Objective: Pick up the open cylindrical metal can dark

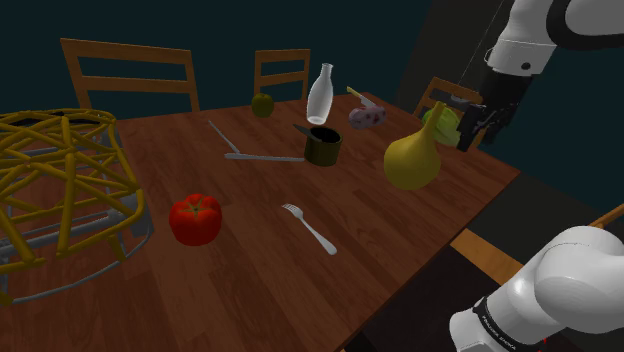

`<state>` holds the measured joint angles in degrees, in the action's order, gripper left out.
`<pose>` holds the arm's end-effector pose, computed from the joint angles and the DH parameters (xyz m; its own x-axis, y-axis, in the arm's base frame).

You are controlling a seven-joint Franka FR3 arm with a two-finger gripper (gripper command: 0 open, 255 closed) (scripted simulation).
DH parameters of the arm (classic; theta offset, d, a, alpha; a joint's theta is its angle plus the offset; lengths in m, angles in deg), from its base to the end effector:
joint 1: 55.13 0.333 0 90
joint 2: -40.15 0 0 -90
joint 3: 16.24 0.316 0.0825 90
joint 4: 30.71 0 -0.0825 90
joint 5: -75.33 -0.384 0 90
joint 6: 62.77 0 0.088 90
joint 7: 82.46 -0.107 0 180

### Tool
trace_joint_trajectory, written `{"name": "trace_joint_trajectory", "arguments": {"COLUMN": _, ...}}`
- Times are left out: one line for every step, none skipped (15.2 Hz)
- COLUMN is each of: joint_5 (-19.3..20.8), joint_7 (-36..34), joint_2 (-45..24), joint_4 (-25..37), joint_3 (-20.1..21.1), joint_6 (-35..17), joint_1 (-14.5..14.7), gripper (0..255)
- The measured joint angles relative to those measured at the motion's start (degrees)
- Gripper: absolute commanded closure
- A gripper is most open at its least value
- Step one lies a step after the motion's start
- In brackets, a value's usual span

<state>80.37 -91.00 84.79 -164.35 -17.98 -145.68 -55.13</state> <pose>0.2950 -0.0221 0.5894 0.9795 -0.1779 -0.0950 -0.1704 -0.9820 0.0816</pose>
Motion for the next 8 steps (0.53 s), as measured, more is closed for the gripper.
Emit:
{"name": "trace_joint_trajectory", "arguments": {"joint_5": 0.0, "joint_7": 0.0, "joint_2": 0.0, "joint_4": 0.0, "joint_3": 0.0, "joint_6": 0.0, "joint_1": 0.0, "gripper": 0}}
{"name": "trace_joint_trajectory", "arguments": {"joint_5": -0.18, "joint_7": -0.44, "joint_2": -0.89, "joint_4": 0.25, "joint_3": 0.13, "joint_6": -0.66, "joint_1": -0.03, "gripper": 0}}
{"name": "trace_joint_trajectory", "arguments": {"joint_5": -0.68, "joint_7": -1.43, "joint_2": -1.77, "joint_4": 0.03, "joint_3": 0.63, "joint_6": -1.74, "joint_1": 0.02, "gripper": 0}}
{"name": "trace_joint_trajectory", "arguments": {"joint_5": -1.19, "joint_7": -2.52, "joint_2": -3.57, "joint_4": 0.67, "joint_3": 1.16, "joint_6": -2.94, "joint_1": 0.07, "gripper": 0}}
{"name": "trace_joint_trajectory", "arguments": {"joint_5": -1.53, "joint_7": -3.4, "joint_2": -5.77, "joint_4": 1.77, "joint_3": 1.45, "joint_6": -4.1, "joint_1": 0.01, "gripper": 0}}
{"name": "trace_joint_trajectory", "arguments": {"joint_5": -1.96, "joint_7": -4.42, "joint_2": -7.43, "joint_4": 2.19, "joint_3": 1.86, "joint_6": -5.38, "joint_1": 0.0, "gripper": 0}}
{"name": "trace_joint_trajectory", "arguments": {"joint_5": -2.41, "joint_7": -5.55, "joint_2": -9.17, "joint_4": 2.81, "joint_3": 2.35, "joint_6": -6.56, "joint_1": 0.02, "gripper": 0}}
{"name": "trace_joint_trajectory", "arguments": {"joint_5": -2.84, "joint_7": -6.69, "joint_2": -11.02, "joint_4": 3.79, "joint_3": 2.85, "joint_6": -7.49, "joint_1": 0.04, "gripper": 0}}
